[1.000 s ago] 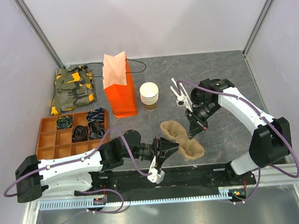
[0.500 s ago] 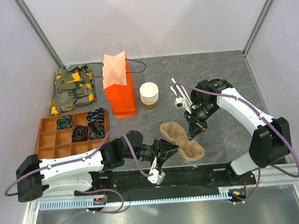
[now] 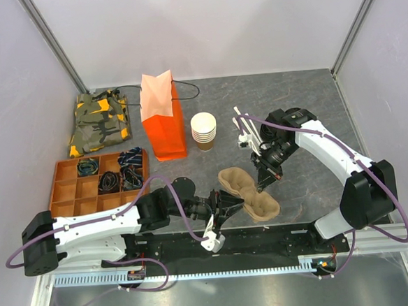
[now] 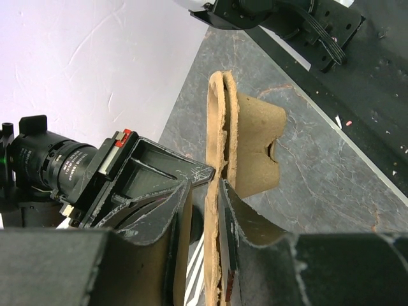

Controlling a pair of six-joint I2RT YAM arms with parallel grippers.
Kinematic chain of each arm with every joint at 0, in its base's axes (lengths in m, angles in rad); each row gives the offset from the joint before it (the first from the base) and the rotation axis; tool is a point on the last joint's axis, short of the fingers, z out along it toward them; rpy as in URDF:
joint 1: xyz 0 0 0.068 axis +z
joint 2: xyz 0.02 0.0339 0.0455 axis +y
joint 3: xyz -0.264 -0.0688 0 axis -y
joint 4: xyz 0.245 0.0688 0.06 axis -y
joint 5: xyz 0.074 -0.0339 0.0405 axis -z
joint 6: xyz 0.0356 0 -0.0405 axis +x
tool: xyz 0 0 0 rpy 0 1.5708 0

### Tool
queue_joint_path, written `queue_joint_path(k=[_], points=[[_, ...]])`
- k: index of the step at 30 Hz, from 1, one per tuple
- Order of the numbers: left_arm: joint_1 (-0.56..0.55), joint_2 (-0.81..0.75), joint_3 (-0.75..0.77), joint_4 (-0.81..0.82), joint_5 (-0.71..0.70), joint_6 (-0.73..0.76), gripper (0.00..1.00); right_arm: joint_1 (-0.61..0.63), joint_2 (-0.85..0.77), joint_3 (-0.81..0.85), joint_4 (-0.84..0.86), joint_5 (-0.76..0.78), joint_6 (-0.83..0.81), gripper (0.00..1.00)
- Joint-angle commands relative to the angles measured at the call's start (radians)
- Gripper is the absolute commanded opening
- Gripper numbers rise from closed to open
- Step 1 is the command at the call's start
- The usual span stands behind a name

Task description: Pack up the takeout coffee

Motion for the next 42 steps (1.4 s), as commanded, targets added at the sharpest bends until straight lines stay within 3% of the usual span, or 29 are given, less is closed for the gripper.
queue_joint_path(k=[1,16,25,30,33,34,36,42], points=[[-0.006,0.018,0.041,0.002,0.032,0.034,0.30,0.004,-0.012,0.025,0.010,-0.026,-0.016,0.00],[-0.007,0.067,0.027,0.019,0.000,0.048,0.29,0.049,-0.010,0.037,0.062,0.021,0.010,0.00],[-0.009,0.133,-0.027,0.088,-0.063,0.108,0.26,0.053,0.080,0.086,0.091,0.032,-0.001,0.00],[-0.007,0.252,-0.079,0.189,-0.164,0.143,0.24,0.052,0.172,0.109,0.115,0.093,-0.052,0.00],[-0.006,0.337,-0.091,0.287,-0.218,0.134,0.18,0.052,0.224,0.152,0.121,0.121,-0.066,0.00],[-0.006,0.357,-0.093,0.312,-0.232,0.131,0.11,0.052,0.235,0.163,0.125,0.139,-0.066,0.00],[-0.006,0.415,-0.088,0.381,-0.267,0.108,0.02,0.046,0.266,0.189,0.129,0.159,-0.066,0.04],[-0.006,0.489,-0.077,0.536,-0.361,0.051,0.02,0.009,0.304,0.232,0.148,0.219,-0.052,0.39]])
